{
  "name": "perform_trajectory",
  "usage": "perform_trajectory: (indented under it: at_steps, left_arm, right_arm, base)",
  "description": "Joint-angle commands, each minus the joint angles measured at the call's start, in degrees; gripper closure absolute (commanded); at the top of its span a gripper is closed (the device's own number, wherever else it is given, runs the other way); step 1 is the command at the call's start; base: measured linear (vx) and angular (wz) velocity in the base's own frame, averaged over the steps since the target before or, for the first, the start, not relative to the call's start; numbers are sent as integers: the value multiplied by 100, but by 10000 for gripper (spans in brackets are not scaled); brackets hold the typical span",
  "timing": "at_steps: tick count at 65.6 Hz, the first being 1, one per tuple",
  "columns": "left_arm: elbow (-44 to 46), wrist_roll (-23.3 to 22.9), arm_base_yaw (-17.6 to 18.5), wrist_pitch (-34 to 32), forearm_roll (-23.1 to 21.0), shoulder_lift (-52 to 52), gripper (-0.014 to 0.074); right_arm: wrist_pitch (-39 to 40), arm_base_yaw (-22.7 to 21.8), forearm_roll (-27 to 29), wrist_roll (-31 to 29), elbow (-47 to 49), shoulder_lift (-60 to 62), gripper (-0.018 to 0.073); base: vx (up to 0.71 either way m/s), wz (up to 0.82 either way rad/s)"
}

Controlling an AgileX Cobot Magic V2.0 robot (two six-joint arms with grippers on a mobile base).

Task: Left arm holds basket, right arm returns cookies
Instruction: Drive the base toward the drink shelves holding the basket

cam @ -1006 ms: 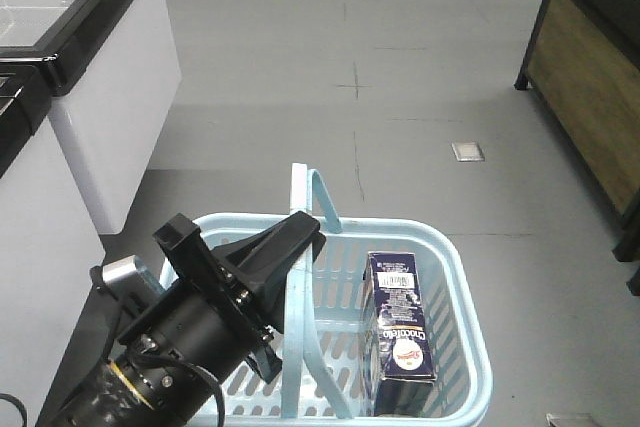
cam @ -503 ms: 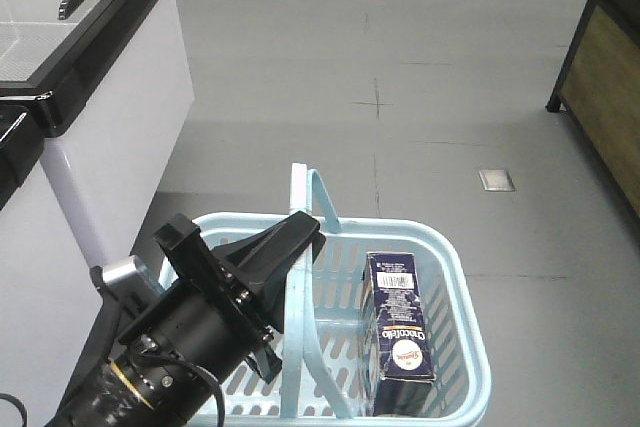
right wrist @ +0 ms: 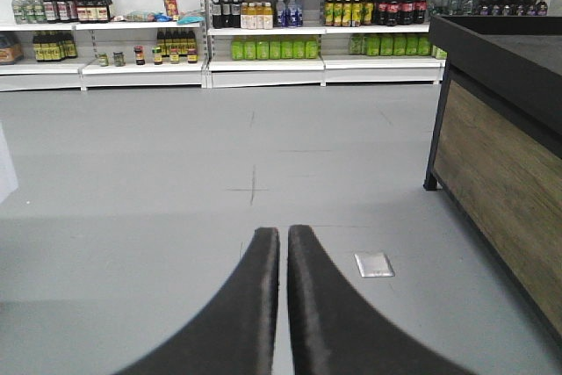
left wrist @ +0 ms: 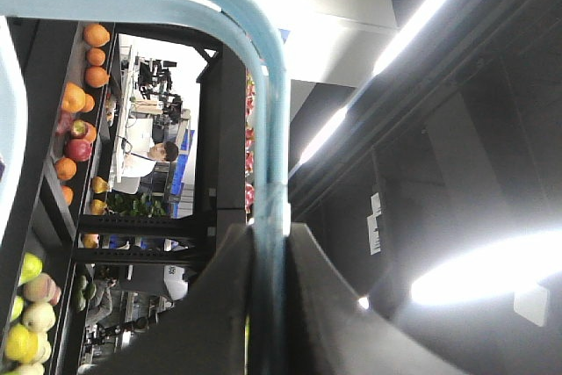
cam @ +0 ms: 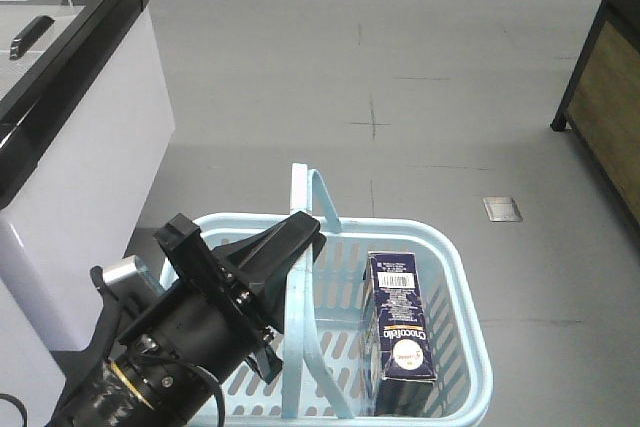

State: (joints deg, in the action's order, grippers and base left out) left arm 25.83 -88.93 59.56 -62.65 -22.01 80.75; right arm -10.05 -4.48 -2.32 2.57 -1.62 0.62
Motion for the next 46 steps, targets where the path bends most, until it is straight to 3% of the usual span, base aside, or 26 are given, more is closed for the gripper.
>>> perform_trajectory:
  at_steps: [1, 46]
  left_arm:
    - [169, -26, 40, -1602, 143, -220, 599]
    - [169, -26, 40, -1602, 143, -220, 599]
  right_arm:
    - [411, -6, -16, -36, -103, 75, 568]
    - [411, -6, -16, -36, -103, 75, 568]
  base:
    - [41, -6]
    - [45, -2]
